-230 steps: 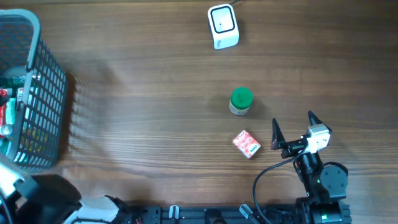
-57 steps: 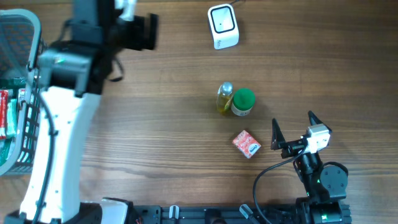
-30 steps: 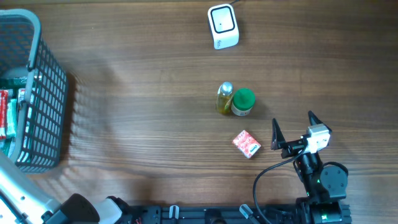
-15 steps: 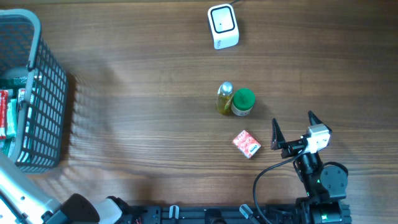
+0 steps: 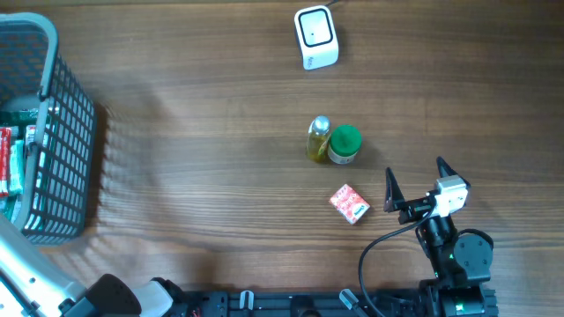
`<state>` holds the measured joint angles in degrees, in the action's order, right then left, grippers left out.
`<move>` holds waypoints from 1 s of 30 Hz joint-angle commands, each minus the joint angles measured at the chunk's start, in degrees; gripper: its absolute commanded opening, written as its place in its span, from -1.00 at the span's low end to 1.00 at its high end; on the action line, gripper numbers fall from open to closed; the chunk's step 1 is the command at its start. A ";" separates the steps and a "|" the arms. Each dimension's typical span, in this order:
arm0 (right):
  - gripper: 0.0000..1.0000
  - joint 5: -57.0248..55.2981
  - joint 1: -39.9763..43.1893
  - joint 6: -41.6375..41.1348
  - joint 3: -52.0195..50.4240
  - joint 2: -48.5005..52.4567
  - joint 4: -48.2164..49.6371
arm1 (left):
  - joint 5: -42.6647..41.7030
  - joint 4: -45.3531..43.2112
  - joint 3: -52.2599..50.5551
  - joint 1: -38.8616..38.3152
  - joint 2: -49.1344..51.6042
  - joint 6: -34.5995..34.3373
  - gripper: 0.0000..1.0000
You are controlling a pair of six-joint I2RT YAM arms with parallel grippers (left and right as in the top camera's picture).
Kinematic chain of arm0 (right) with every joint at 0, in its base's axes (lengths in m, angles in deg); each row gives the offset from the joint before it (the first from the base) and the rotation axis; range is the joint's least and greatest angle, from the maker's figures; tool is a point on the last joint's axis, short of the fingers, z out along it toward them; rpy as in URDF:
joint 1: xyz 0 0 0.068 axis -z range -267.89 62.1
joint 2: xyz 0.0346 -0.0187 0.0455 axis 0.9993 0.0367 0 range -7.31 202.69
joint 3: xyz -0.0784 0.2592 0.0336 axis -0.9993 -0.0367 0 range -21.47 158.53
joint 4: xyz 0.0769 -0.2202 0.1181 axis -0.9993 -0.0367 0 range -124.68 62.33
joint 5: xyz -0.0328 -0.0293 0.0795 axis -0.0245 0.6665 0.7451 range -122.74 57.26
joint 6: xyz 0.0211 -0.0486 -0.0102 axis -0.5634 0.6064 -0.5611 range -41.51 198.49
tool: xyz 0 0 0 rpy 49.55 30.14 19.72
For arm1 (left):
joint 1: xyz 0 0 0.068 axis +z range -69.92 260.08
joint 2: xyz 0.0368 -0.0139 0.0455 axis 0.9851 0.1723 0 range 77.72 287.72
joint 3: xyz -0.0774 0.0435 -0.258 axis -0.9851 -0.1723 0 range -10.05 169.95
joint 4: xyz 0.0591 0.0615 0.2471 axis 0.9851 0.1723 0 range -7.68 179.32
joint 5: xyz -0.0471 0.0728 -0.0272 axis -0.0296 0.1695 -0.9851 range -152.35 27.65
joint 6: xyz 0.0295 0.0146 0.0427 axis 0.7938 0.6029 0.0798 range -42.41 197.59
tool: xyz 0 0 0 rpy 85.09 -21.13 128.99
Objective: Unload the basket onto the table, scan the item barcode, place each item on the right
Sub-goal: 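Return the left gripper to the basket, then grasp the green 3M gloves pack with red tubes in the basket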
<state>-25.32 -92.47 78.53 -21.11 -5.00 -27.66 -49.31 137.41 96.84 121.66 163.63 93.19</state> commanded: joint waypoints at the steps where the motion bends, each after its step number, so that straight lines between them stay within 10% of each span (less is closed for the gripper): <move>1: 1.00 -0.57 -0.02 -0.07 0.00 -0.24 0.35 | -0.11 -0.15 0.85 0.22 -0.63 0.70 1.00; 19: 0.99 -0.57 -0.02 -0.07 0.00 -0.24 0.33 | -0.11 -2.58 0.85 0.24 -0.61 2.84 1.00; 28: 1.00 -0.57 -0.02 -0.07 0.00 -0.24 0.33 | -28.68 -1.33 0.85 0.28 -0.11 -7.10 1.00; 30: 0.99 -0.57 -0.02 -0.07 0.00 -0.24 0.33 | -20.33 0.09 0.48 0.33 1.90 -5.35 0.60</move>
<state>-25.32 -92.47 78.53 -21.11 -5.00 -27.66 -74.69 136.76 97.15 121.73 163.69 87.18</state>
